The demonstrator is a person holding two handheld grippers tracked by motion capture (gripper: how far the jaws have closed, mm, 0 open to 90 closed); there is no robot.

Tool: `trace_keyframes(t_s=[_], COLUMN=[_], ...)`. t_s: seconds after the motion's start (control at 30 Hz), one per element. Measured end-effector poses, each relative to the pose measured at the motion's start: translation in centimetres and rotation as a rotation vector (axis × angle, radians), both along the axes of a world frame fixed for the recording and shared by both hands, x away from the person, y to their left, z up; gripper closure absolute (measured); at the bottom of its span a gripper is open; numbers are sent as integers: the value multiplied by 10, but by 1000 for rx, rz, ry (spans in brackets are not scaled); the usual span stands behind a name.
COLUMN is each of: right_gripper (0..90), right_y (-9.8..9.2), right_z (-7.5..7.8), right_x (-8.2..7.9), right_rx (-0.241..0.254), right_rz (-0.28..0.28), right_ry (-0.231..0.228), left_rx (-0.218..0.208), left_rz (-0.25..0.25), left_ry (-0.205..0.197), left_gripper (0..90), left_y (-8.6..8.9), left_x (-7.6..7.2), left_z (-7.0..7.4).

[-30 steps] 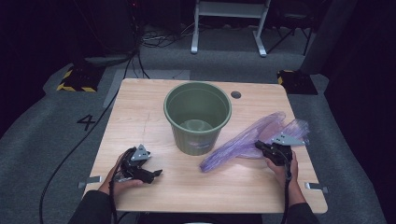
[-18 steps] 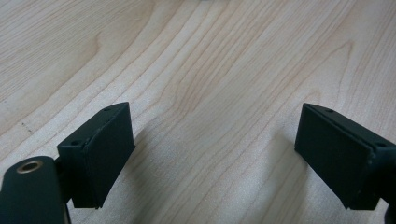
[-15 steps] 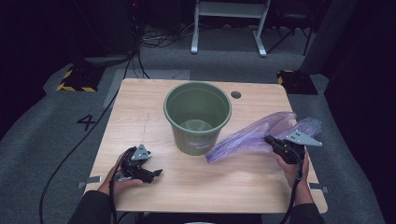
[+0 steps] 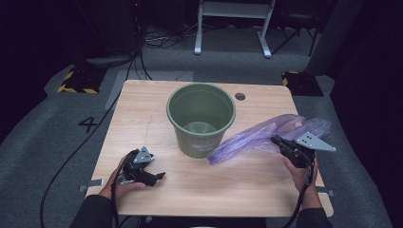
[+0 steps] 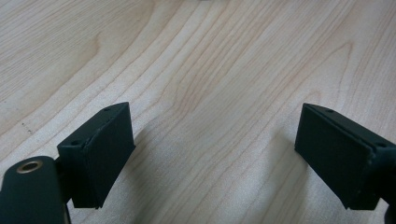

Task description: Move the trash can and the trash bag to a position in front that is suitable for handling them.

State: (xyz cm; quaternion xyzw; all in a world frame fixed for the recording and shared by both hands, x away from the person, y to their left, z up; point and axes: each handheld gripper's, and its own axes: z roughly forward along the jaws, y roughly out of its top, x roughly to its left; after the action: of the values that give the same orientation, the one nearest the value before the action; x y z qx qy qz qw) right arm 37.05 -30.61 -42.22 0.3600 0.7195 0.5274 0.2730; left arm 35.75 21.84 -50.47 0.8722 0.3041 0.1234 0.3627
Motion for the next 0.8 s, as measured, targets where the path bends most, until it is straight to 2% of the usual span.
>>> trace_keyframes(t_s=[0.3, 0.8], right_gripper=[900, 900], right_y=[9, 7], right_z=[6, 16], right_x=[-3, -8], right_rx=[6, 24], right_rz=[30, 39], right_ry=[-26, -55], left_rx=[0, 0], left_rz=[0, -1], left_ry=[0, 0], left_gripper=[112, 113], left_y=[0, 0], left_x=[0, 0], left_z=[0, 0])
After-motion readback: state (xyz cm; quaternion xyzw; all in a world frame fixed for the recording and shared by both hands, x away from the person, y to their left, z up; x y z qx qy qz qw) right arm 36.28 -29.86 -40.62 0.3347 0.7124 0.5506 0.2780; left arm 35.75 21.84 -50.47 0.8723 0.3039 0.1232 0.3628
